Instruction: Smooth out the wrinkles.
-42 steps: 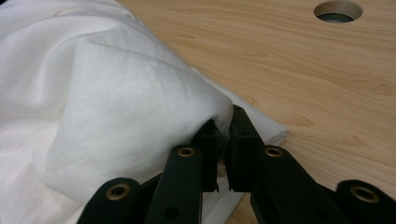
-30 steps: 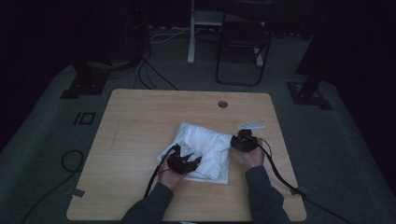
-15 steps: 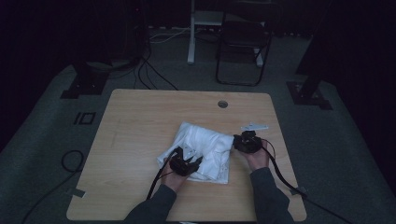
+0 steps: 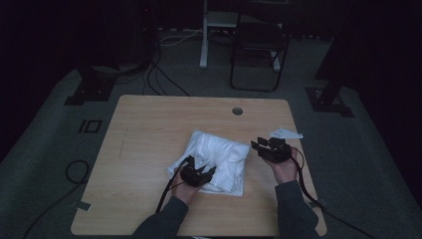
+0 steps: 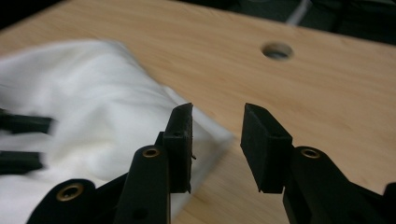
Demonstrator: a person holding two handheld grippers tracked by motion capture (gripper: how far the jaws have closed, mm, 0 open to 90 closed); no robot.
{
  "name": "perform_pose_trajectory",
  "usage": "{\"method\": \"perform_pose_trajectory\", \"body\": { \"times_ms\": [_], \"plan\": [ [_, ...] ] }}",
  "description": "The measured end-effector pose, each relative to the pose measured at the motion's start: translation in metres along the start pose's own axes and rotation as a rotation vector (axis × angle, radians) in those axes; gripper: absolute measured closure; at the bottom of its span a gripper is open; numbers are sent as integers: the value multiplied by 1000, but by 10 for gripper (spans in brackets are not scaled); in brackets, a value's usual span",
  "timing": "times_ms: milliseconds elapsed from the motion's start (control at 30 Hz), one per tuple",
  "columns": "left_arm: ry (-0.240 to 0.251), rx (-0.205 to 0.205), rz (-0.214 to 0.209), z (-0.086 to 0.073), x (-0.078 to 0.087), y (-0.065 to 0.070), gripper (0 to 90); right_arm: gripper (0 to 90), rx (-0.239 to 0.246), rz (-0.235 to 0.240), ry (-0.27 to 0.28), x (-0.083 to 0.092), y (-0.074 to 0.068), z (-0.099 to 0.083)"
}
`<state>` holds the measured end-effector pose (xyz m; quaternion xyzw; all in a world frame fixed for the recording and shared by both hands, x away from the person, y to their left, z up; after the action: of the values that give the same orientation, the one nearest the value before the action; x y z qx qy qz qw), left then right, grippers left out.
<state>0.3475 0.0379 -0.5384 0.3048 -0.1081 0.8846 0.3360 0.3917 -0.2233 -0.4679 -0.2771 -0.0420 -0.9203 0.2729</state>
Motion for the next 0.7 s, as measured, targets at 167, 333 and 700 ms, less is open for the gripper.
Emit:
{"method": "perform_pose_trajectory", "body": {
  "times_ms": [167, 333, 700],
  "plan": [
    [6, 32, -21, 2, 3, 0, 549, 557, 58, 83, 7, -9, -28, 6],
    [2, 76, -85, 14, 16, -4, 507, 716, 99, 67, -90, -35, -38, -3],
    [100, 66, 72, 70, 50, -91, 509, 839, 77, 61, -119, -52, -24, -11]
  ]
}}
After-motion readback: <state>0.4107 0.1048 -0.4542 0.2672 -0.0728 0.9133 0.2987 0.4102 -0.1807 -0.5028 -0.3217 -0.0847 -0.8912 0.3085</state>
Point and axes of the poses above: each handheld gripper's, and its own axes: x roughly backward along the jaws, z roughly out of its top, y roughly to its right, the point moved 3 cm from there along -x, roughly forward along the jaws, and after that the axes turned 1 degree about -z, right-handed, at the moved point
